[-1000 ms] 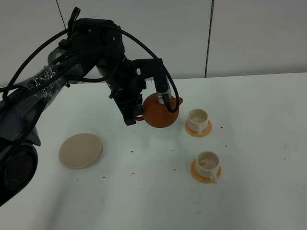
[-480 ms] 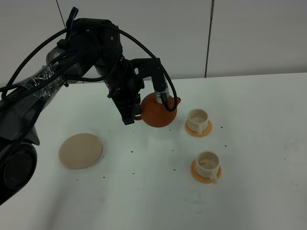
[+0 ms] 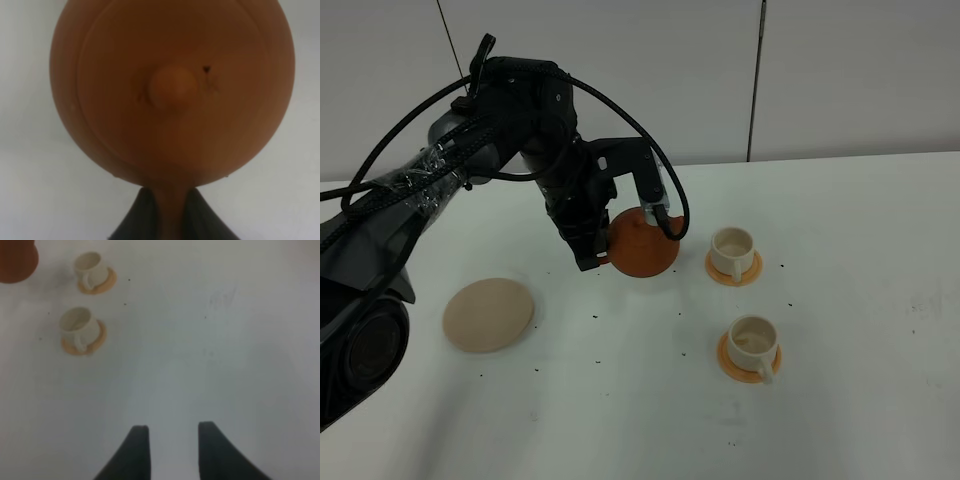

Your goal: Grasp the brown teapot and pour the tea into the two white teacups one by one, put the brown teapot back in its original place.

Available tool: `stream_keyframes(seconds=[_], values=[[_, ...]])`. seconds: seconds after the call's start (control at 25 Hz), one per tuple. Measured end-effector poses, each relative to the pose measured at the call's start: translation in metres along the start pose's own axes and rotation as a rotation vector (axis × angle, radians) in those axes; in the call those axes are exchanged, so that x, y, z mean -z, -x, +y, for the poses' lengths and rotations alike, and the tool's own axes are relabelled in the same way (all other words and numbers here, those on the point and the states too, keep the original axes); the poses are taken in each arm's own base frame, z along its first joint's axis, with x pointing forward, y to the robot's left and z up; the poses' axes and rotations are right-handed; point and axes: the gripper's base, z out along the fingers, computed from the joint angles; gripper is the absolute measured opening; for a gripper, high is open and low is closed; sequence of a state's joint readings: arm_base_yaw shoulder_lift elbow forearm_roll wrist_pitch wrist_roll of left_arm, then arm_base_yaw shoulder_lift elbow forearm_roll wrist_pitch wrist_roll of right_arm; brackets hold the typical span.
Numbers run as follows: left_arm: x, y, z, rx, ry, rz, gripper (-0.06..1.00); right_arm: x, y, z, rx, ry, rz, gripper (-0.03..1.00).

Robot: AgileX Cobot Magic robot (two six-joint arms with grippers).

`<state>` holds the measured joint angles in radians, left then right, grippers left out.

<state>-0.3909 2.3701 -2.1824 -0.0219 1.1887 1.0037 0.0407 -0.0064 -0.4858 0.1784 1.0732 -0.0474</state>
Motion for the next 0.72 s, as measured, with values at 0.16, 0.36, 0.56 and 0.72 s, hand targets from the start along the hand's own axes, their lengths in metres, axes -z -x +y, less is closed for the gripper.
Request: stream_keyframes(seconds=[0.16, 0.36, 0.56, 0.72], values=[[0.0015, -0.0011, 0.0019, 0.016, 0.01, 0.004, 0.17, 0.0, 0.0, 0.0, 0.0, 0.0, 0.0, 0.24], [0.002, -0.0017, 0.0027, 0.022, 0.012, 0.003, 0.17, 0.0, 0.0, 0.0, 0.0, 0.0, 0.0, 0.24], [0.0021, -0.0042, 0.0043, 0.03, 0.014, 0.006, 0.17, 0.0, 0.0, 0.0, 0.0, 0.0, 0.0, 0.24], [0.0021, -0.0049, 0.0048, 0.028, 0.02, 0.015, 0.17, 0.0, 0.0, 0.0, 0.0, 0.0, 0.0, 0.24]])
